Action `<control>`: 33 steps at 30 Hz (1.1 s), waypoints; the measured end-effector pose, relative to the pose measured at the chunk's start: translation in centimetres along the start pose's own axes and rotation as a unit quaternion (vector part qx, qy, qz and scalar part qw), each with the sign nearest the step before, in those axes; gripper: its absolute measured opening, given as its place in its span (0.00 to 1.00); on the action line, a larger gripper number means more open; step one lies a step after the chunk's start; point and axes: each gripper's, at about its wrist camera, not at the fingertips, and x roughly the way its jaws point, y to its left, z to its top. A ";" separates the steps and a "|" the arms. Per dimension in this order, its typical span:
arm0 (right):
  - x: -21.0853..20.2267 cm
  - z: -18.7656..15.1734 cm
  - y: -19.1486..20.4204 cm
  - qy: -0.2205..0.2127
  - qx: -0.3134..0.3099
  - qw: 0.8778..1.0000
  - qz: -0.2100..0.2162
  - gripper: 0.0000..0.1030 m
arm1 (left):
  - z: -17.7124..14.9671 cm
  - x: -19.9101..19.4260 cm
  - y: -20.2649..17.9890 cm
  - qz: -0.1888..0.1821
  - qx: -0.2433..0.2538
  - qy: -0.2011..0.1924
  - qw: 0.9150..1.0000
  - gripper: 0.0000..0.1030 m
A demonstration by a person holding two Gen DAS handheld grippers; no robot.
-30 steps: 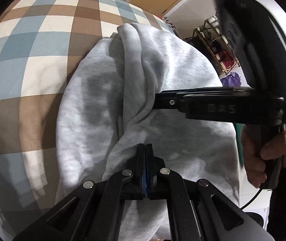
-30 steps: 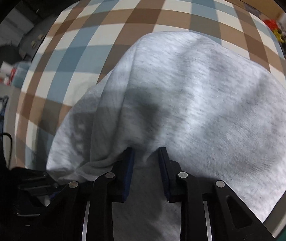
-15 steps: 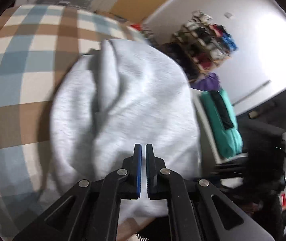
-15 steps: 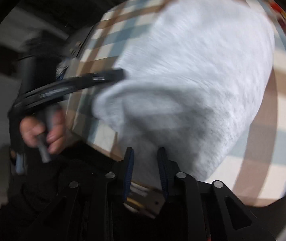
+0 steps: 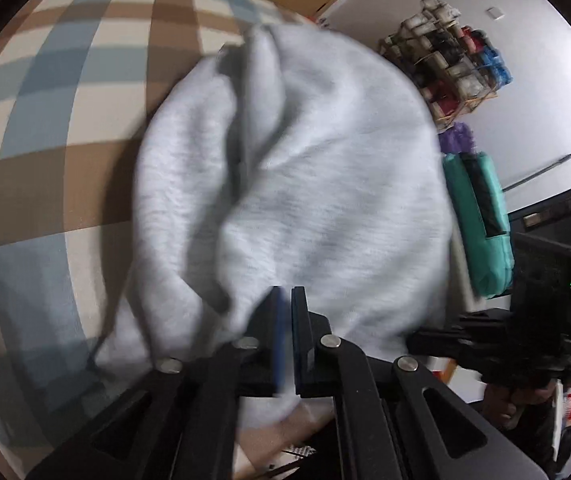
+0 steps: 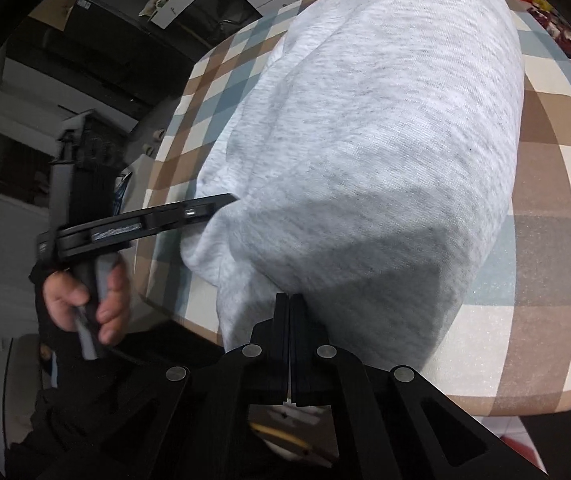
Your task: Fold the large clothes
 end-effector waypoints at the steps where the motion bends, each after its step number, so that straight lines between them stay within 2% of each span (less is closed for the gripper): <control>1: 0.2 0.3 0.1 -0.001 -0.002 1.000 -0.001 0.00 | -0.6 -0.7 -0.9 -0.023 0.009 -0.003 1.000 0.07; 2: 0.1 0.2 0.2 -0.003 -0.005 1.000 -0.002 0.00 | -1.1 -1.0 -1.4 -0.031 0.025 -0.005 0.999 0.13; 4: 0.2 0.0 0.1 -0.010 -0.003 1.000 0.002 0.00 | -1.7 -0.5 -2.0 0.011 0.052 -0.003 0.999 0.57; 5: 0.2 -0.1 0.1 -0.012 0.000 1.000 0.004 0.00 | -2.1 0.1 -2.0 0.025 0.060 0.003 0.998 0.56; 7: 0.1 -0.2 -0.1 -0.015 0.005 1.000 0.009 0.00 | -2.7 2.7 -1.3 0.065 0.068 0.043 0.995 0.56; 10: -0.2 -0.4 0.2 -0.017 0.003 1.000 0.007 0.00 | -2.9 3.4 -1.3 0.073 0.081 0.039 0.993 0.57; 15: -0.1 -0.6 0.9 -0.032 -0.001 0.999 -0.007 0.00 | -2.2 3.2 0.6 0.015 0.049 0.042 0.998 0.56; 18: -0.4 -1.0 0.9 -0.042 0.006 0.999 -0.003 0.00 | -1.9 2.1 2.0 -0.017 0.016 0.044 0.999 0.50; 19: -0.8 -1.0 1.0 -0.046 0.007 0.999 0.003 0.03 | -1.8 1.3 2.4 -0.026 0.000 0.046 0.999 0.50; 20: -1.3 -1.1 0.9 -0.050 0.007 0.999 0.016 0.11 | -1.8 0.4 1.9 -0.042 -0.015 0.039 0.998 0.50; 21: -2.1 -1.3 0.8 -0.057 0.007 0.998 0.031 0.28 | -1.3 -1.5 1.7 -0.066 -0.020 0.013 0.998 0.50; 22: -3.1 -1.5 0.7 -0.073 0.003 0.996 0.056 0.40 | -1.0 -3.1 1.5 -0.076 -0.017 -0.010 0.997 0.52; 23: -4.7 -1.8 0.5 -0.101 -0.008 0.991 0.088 0.57 | -0.6 -4.2 1.4 -0.077 -0.015 -0.027 0.997 0.58; 24: -6.0 -2.0 0.2 -0.126 -0.016 0.987 0.100 0.66 | 0.2 -5.8 1.1 -0.070 -0.015 -0.056 0.996 0.80; 25: -7.4 -2.2 -0.2 -0.153 -0.020 0.983 0.097 0.70 | 0.8 -7.0 1.3 -0.051 -0.019 -0.081 0.995 0.99; 26: -8.4 -2.3 -0.7 -0.171 -0.019 0.981 0.091 0.76 | 1.8 -7.9 1.4 -0.002 -0.026 -0.116 0.993 0.99; 27: -9.3 -2.3 -1.6 -0.190 -0.009 0.978 0.081 0.81 | 2.7 -8.1 1.5 0.033 -0.026 -0.125 0.991 0.99; 28: -9.6 -2.1 -2.7 -0.200 0.008 0.977 0.074 0.82 | 3.4 -8.0 2.1 0.043 -0.024 -0.119 0.992 0.99; 29: -9.7 -2.0 -3.6 -0.205 0.025 0.976 0.069 0.82 | 4.6 -7.2 3.0 0.042 -0.027 -0.090 0.995 0.99; 33: -6.9 -0.9 -7.7 -0.184 0.084 0.978 0.056 0.82 | 6.9 -1.9 3.5 0.002 -0.061 0.013 0.998 0.99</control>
